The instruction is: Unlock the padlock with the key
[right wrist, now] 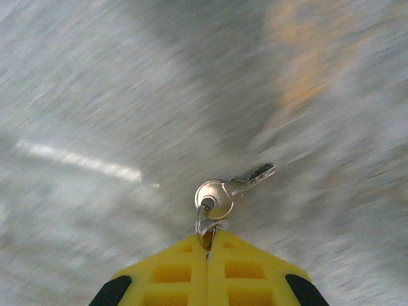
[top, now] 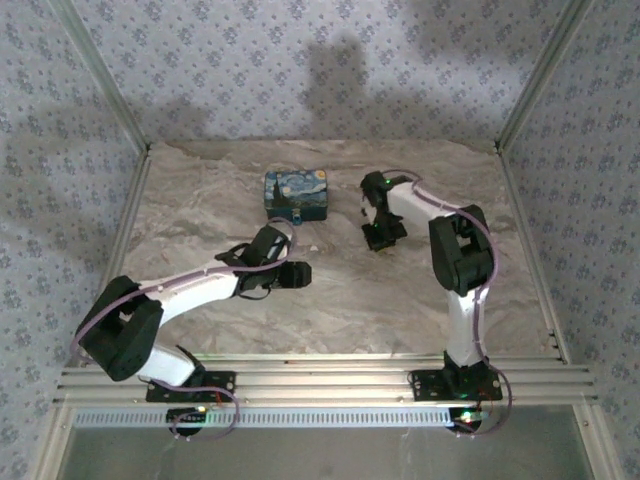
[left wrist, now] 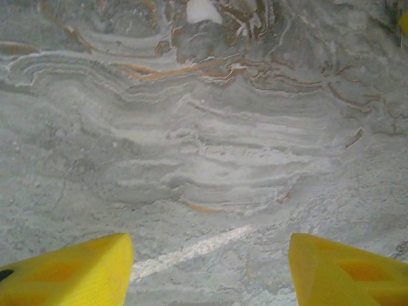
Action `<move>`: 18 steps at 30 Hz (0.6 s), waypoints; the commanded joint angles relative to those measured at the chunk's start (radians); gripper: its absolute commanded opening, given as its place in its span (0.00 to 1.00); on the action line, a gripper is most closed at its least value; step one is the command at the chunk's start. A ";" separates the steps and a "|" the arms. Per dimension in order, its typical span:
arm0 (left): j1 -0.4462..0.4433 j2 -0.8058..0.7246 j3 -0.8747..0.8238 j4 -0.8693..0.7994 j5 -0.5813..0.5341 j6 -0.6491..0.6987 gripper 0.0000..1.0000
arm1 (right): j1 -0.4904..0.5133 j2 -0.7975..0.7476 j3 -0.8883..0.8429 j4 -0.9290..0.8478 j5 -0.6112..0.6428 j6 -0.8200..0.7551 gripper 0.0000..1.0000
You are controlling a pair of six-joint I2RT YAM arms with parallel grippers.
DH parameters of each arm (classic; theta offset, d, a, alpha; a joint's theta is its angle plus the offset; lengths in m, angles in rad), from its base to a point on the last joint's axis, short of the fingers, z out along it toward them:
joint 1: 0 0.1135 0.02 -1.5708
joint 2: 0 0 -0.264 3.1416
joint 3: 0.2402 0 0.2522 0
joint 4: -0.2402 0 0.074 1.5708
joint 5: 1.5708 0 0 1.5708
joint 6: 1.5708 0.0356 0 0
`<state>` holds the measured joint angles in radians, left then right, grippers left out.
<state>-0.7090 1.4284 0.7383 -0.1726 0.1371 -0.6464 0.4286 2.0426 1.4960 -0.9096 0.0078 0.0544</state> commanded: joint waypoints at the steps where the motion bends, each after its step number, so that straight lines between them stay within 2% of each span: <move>1: -0.004 -0.045 -0.031 0.067 -0.014 -0.051 0.66 | 0.074 -0.068 -0.039 0.013 0.021 -0.003 0.00; 6: 0.004 -0.068 -0.051 0.111 -0.017 -0.123 0.66 | 0.146 -0.144 0.003 -0.054 0.046 -0.049 0.00; 13: 0.027 -0.096 -0.062 0.215 0.006 -0.237 0.65 | 0.149 -0.259 0.053 -0.040 -0.099 -0.059 0.00; 18: 0.047 -0.104 -0.087 0.332 0.033 -0.346 0.62 | 0.149 -0.250 0.101 -0.058 -0.176 -0.066 0.00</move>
<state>-0.6731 1.3457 0.6697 0.0532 0.1459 -0.8989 0.5785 1.7874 1.5642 -0.9356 -0.0963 0.0090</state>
